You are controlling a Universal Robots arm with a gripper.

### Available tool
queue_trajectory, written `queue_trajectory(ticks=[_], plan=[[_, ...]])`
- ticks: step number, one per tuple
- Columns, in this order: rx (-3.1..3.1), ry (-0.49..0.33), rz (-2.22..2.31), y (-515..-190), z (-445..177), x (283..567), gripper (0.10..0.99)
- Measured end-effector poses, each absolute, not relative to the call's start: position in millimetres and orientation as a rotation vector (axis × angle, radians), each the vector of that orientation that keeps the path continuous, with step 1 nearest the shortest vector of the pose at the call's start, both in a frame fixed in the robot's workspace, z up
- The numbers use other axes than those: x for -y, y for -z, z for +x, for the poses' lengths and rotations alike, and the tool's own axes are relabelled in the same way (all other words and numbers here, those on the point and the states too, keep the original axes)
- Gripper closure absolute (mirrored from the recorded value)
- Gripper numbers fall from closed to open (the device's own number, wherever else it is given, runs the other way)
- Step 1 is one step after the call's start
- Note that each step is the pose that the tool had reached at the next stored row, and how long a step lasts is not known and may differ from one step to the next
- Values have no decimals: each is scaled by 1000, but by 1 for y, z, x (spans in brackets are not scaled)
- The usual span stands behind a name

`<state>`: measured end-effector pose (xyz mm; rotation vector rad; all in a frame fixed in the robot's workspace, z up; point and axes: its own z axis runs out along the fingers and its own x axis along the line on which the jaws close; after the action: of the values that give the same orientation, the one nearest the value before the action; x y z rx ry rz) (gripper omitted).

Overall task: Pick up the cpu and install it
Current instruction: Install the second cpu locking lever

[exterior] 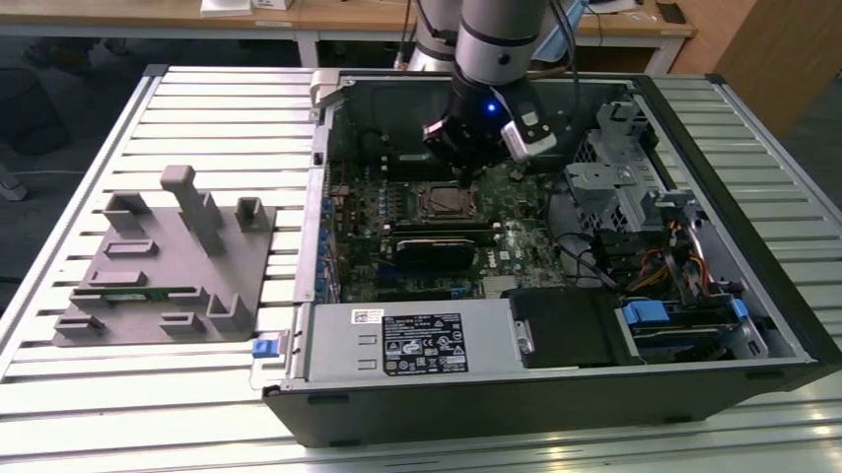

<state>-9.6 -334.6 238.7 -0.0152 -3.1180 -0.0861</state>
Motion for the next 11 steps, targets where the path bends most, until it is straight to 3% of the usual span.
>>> queue_trajectory(ticks=[11], plan=[[3118,86,-15,-239,-10,346,980]])
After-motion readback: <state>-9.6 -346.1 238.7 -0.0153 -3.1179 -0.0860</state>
